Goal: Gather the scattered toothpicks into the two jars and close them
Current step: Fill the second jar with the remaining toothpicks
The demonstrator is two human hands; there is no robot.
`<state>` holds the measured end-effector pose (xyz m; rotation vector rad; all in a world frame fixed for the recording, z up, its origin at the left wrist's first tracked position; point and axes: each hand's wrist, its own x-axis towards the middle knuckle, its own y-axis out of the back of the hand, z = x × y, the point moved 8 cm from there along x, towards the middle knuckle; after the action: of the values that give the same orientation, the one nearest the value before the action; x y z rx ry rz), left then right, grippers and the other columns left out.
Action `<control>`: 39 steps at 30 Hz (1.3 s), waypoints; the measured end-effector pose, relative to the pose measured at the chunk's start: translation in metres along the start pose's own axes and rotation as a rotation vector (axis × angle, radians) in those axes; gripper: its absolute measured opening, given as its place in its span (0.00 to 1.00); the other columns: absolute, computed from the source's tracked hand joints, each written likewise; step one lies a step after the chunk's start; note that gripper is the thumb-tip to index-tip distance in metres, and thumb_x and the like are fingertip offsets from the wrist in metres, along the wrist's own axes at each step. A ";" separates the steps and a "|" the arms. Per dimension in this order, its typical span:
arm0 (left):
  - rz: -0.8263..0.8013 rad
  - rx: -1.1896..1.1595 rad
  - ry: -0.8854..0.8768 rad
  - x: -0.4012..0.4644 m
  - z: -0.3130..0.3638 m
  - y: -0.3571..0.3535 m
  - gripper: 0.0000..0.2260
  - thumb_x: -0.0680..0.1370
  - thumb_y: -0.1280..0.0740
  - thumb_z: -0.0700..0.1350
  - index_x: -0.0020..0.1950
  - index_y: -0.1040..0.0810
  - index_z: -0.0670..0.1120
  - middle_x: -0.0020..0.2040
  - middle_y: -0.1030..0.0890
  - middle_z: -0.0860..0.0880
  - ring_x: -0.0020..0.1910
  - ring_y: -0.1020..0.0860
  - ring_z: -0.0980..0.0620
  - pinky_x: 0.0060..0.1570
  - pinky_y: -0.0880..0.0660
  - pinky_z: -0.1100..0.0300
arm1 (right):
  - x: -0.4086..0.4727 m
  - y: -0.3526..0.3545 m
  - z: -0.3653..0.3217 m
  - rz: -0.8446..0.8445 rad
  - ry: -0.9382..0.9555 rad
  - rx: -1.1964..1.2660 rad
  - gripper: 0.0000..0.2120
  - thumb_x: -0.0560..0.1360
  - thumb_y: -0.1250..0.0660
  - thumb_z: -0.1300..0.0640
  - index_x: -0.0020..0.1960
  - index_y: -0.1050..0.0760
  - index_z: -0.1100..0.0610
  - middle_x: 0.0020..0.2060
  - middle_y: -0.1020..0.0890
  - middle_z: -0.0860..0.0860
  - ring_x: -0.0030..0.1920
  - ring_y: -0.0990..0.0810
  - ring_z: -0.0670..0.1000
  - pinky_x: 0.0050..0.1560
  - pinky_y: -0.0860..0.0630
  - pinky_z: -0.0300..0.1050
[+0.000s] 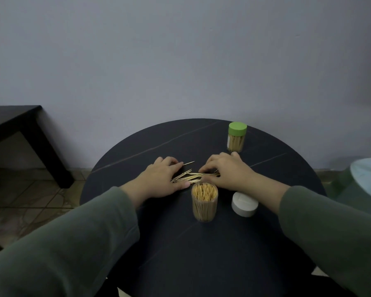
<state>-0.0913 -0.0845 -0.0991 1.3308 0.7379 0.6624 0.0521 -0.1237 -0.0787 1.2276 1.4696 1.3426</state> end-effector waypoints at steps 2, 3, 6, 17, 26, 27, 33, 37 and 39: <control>0.011 0.009 -0.007 0.005 0.004 0.001 0.35 0.77 0.44 0.68 0.78 0.44 0.52 0.73 0.38 0.51 0.69 0.39 0.50 0.68 0.36 0.52 | -0.003 0.004 0.003 0.045 -0.006 -0.011 0.14 0.78 0.37 0.43 0.62 0.24 0.41 0.60 0.23 0.43 0.60 0.29 0.46 0.59 0.38 0.50; 0.012 0.004 -0.009 0.008 0.007 0.002 0.34 0.77 0.44 0.67 0.78 0.43 0.52 0.72 0.38 0.51 0.69 0.39 0.50 0.68 0.36 0.52 | -0.005 0.006 0.005 0.057 -0.011 -0.019 0.13 0.78 0.37 0.44 0.61 0.23 0.41 0.59 0.23 0.43 0.59 0.29 0.46 0.59 0.38 0.49; 0.031 -0.023 -0.019 0.013 0.013 0.005 0.28 0.78 0.41 0.63 0.75 0.37 0.53 0.69 0.34 0.52 0.66 0.37 0.51 0.66 0.34 0.53 | -0.008 0.009 0.011 0.064 -0.025 -0.056 0.12 0.78 0.37 0.46 0.60 0.22 0.42 0.59 0.22 0.43 0.59 0.28 0.46 0.61 0.37 0.50; 0.086 0.027 -0.111 0.015 0.022 0.015 0.16 0.79 0.37 0.57 0.65 0.23 0.57 0.59 0.24 0.56 0.56 0.31 0.55 0.57 0.29 0.57 | -0.019 0.010 0.045 -0.015 -0.166 -0.093 0.21 0.78 0.37 0.46 0.71 0.33 0.43 0.69 0.29 0.43 0.68 0.34 0.49 0.68 0.42 0.56; 0.156 0.055 -0.080 0.008 0.031 0.023 0.12 0.79 0.36 0.54 0.61 0.20 0.55 0.57 0.22 0.56 0.58 0.28 0.56 0.56 0.27 0.59 | -0.016 0.011 0.028 0.015 -0.055 -0.152 0.14 0.80 0.39 0.47 0.64 0.25 0.42 0.61 0.23 0.42 0.60 0.29 0.48 0.60 0.38 0.50; 0.171 0.061 -0.072 0.007 0.032 0.024 0.12 0.79 0.36 0.54 0.60 0.20 0.55 0.57 0.22 0.55 0.58 0.28 0.55 0.55 0.26 0.59 | -0.015 0.012 0.025 0.023 -0.047 -0.168 0.14 0.80 0.39 0.47 0.63 0.24 0.43 0.60 0.22 0.42 0.59 0.28 0.48 0.60 0.38 0.50; 0.225 0.073 -0.008 0.004 0.035 0.023 0.12 0.80 0.37 0.54 0.60 0.21 0.54 0.57 0.21 0.54 0.56 0.27 0.54 0.52 0.25 0.59 | -0.012 0.012 0.021 0.039 -0.050 -0.238 0.10 0.80 0.39 0.48 0.59 0.24 0.47 0.56 0.21 0.45 0.57 0.28 0.49 0.61 0.38 0.51; 0.217 0.097 0.005 0.004 0.038 0.023 0.13 0.80 0.39 0.54 0.62 0.22 0.53 0.58 0.21 0.53 0.58 0.28 0.52 0.54 0.25 0.56 | -0.012 0.010 0.012 0.018 0.026 -0.385 0.14 0.81 0.42 0.48 0.65 0.26 0.47 0.59 0.21 0.46 0.59 0.28 0.50 0.60 0.38 0.51; 0.206 0.113 0.005 0.004 0.039 0.022 0.14 0.81 0.39 0.54 0.63 0.22 0.53 0.59 0.21 0.52 0.58 0.28 0.52 0.54 0.25 0.55 | -0.013 0.010 0.009 0.013 0.056 -0.426 0.15 0.81 0.42 0.48 0.66 0.27 0.46 0.60 0.22 0.47 0.60 0.29 0.50 0.60 0.38 0.52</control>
<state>-0.0578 -0.1020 -0.0742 1.5235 0.6544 0.7973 0.0655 -0.1340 -0.0709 0.9298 1.1336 1.6075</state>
